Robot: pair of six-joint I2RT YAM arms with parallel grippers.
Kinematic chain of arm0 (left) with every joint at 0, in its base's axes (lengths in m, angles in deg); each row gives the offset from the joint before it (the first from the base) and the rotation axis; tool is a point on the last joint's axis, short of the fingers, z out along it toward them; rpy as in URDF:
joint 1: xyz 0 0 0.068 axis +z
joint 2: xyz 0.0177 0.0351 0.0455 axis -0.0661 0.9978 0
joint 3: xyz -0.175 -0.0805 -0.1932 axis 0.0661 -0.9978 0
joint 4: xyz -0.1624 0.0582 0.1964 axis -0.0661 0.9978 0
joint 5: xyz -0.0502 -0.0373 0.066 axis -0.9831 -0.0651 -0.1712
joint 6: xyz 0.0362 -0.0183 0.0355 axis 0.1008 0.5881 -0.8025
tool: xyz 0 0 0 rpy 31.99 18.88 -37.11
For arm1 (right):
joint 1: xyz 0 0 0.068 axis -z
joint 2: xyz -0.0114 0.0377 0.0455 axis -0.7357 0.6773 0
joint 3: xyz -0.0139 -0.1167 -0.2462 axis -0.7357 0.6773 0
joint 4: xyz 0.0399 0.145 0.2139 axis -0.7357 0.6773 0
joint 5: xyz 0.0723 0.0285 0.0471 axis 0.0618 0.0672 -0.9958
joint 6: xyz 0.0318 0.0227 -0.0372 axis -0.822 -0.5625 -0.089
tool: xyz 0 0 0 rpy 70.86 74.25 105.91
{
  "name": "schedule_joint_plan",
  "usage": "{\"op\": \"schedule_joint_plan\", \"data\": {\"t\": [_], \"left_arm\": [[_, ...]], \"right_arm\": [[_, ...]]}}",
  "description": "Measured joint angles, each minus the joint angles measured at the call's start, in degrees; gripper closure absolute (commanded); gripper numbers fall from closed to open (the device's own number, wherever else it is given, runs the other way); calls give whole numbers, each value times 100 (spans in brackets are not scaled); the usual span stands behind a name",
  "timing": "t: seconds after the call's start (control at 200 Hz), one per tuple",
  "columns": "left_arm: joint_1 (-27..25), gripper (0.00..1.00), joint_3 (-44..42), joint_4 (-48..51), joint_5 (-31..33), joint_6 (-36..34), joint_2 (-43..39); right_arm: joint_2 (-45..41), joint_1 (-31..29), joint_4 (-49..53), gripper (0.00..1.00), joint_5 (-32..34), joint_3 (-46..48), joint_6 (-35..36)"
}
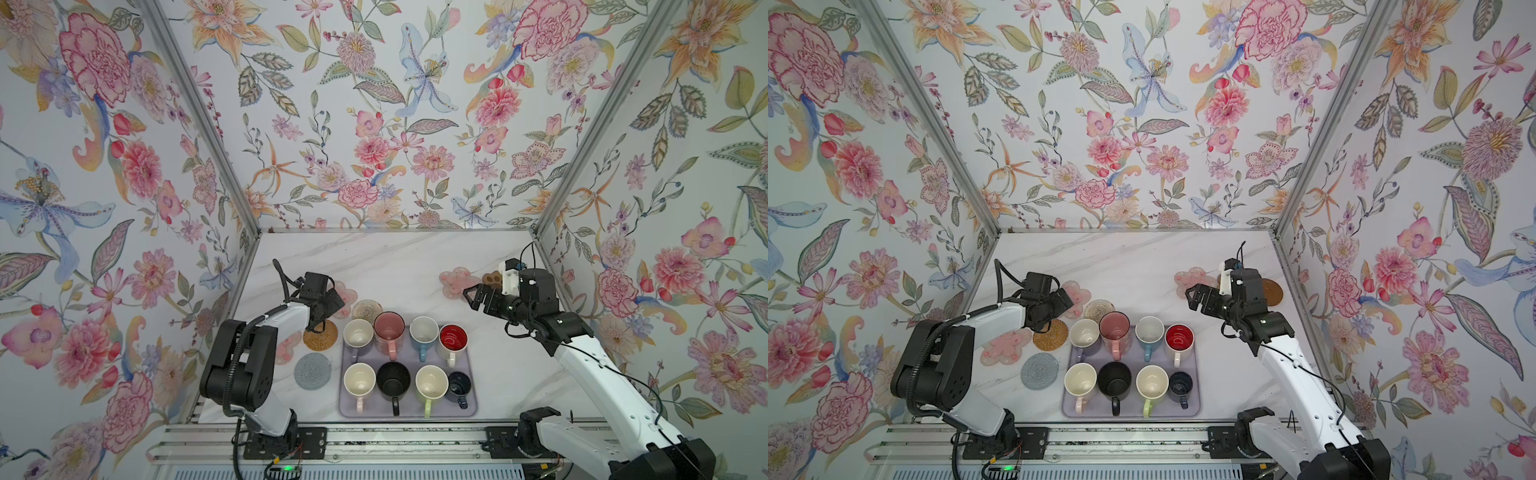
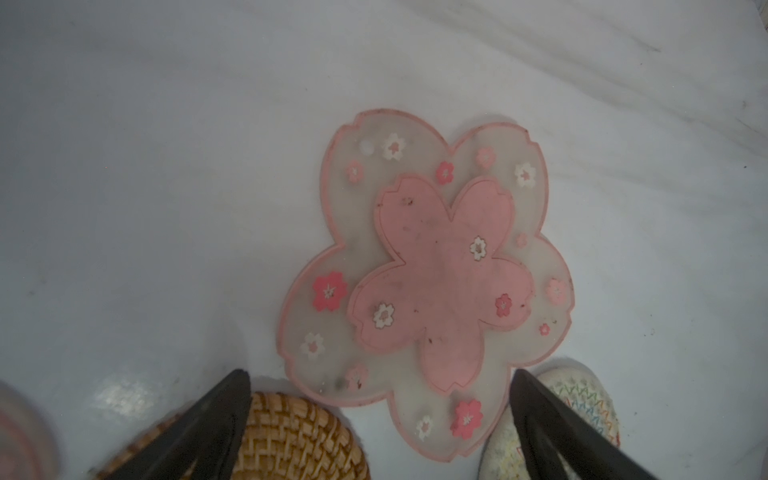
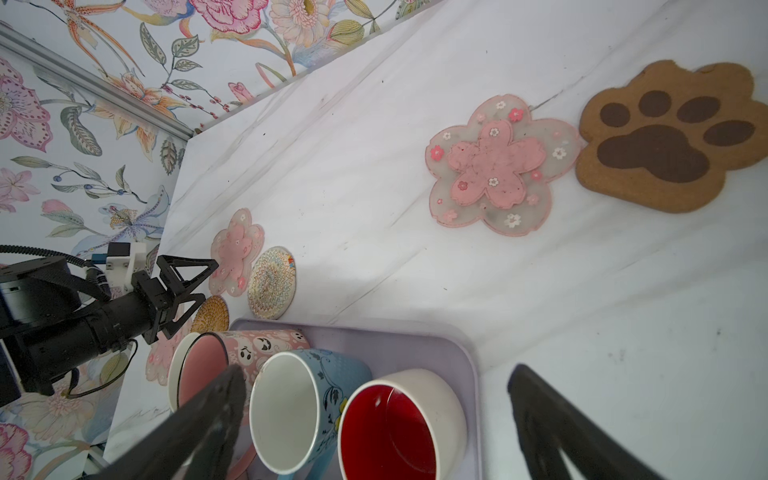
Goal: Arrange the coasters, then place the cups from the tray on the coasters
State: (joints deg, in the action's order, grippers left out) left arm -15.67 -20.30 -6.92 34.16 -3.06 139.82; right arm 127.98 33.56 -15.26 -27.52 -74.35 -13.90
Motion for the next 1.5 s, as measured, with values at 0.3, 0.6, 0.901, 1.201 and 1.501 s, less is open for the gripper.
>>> {"op": "schedule_joint_plan", "data": {"t": [0.3,0.6,0.901,1.201,1.501], "left_arm": [[37,1,11,-52,0,22,111],[37,1,33,-11,20,35,85],[37,1,107,17,17,35,98],[37,1,361,13,-2,35,415],[63,1,592,-48,-2,-7,640]], "right_arm": [[0,63,0,1,-7,0,0],[0,83,-2,1,-4,4,0],[-24,127,-48,1,-13,94,-2],[-74,177,-63,1,-26,101,-4],[-114,291,-83,1,-68,105,-22]]}}
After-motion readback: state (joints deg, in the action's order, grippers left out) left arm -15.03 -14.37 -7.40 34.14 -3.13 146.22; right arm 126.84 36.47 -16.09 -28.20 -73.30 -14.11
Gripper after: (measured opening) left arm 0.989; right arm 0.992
